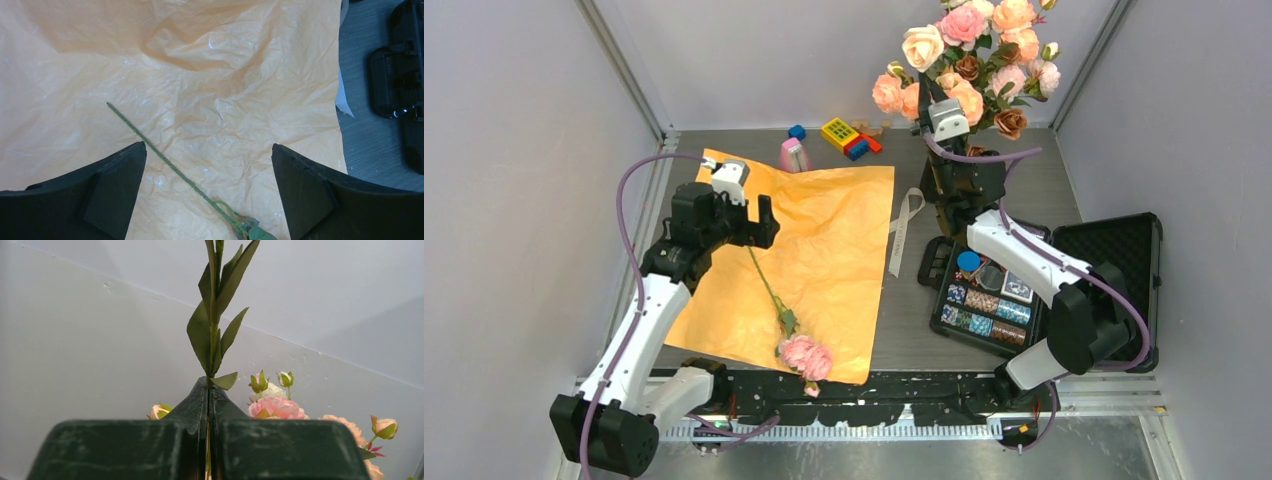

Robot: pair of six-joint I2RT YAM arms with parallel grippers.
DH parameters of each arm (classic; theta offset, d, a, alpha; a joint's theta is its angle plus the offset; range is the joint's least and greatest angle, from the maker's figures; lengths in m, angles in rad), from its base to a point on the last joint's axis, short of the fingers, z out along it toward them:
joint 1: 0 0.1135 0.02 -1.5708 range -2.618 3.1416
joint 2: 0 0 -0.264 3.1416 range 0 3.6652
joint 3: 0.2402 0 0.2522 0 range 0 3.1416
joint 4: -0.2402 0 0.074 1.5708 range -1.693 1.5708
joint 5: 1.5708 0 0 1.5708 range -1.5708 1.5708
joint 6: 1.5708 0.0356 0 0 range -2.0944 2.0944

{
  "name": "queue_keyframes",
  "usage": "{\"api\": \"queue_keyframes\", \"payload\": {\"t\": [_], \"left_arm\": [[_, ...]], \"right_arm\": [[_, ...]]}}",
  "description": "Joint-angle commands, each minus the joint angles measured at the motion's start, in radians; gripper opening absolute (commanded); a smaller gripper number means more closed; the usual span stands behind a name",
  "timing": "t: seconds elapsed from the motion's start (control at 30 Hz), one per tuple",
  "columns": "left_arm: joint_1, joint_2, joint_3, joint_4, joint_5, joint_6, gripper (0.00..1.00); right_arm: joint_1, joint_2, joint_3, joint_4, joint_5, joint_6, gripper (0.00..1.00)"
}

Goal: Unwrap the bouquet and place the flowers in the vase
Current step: Insert the fake flower into the vase.

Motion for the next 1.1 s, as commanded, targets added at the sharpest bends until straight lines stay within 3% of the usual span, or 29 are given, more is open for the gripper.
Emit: {"api": "queue_keyframes", "payload": {"t": [0.0,0.3,1.07], "left_arm": [[0.003,0.009,-0.003,0.028,0.013,0.016,1.0],[0.003,0.027,-0.004,0.035,0.035,0.024,1.0],[0.003,0.03,-0.005,0.04,0.052,0.022,1.0]], "right_arm": [[-0.026,0.008,-0.024,0.134,0.012,0.058,0.0],[-0.063,0.018,-0.066,0.187,0.026,0.08,0.0],[-0.067,0.057,-0.123,0.133,0.158,0.042,0.0]]}}
